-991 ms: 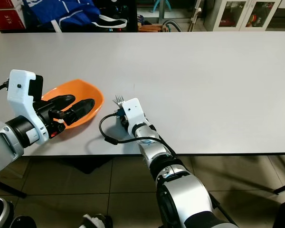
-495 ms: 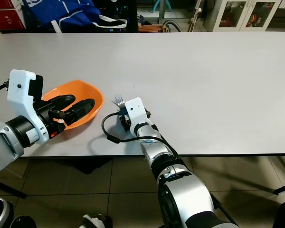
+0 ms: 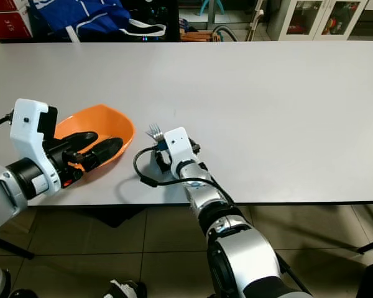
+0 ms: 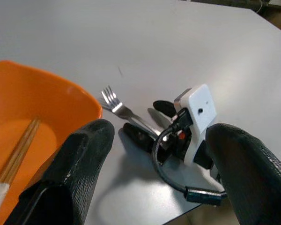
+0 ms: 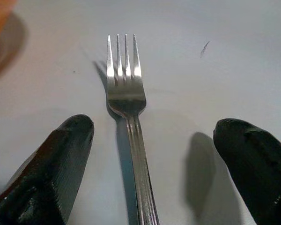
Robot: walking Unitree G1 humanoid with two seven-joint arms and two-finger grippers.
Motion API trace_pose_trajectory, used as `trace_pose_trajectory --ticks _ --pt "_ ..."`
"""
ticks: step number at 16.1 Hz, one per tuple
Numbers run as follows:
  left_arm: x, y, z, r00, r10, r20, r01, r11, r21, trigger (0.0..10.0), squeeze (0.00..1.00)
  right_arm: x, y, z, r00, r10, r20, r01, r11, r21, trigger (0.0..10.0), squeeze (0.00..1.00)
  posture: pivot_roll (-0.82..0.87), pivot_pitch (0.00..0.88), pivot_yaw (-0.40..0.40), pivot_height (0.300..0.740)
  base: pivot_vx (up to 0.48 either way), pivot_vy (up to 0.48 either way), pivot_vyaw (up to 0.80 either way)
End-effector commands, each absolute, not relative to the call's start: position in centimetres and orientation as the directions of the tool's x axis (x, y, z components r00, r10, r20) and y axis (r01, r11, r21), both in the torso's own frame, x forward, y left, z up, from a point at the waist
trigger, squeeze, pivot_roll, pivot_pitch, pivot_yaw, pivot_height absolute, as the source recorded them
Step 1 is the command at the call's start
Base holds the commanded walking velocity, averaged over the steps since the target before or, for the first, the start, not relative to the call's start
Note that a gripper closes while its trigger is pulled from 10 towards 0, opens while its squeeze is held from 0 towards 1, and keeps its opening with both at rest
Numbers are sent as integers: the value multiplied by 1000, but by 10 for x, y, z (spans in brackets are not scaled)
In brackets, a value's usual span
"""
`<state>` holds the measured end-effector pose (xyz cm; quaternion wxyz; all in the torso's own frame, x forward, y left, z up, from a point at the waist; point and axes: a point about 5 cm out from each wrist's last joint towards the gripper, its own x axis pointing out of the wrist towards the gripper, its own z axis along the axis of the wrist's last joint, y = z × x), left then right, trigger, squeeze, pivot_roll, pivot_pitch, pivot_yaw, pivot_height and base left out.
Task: Setting the table
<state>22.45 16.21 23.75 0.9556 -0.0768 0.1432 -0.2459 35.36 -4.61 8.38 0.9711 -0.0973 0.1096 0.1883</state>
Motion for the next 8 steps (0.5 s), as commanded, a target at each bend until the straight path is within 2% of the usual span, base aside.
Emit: trace_pose_trajectory --ticks 1,8 --pt "223 162 235 828 -500 -254 456 864 -213 10000 0 330 -64 38 845 280 -455 -372 920 -126 10000 1000 193 103 66 740 0 0 0" --pt "222 159 232 825 -497 -271 452 866 -213 10000 0 333 -64 42 857 278 -435 -371 917 -146 10000 1000 186 104 65 740 0 0 0"
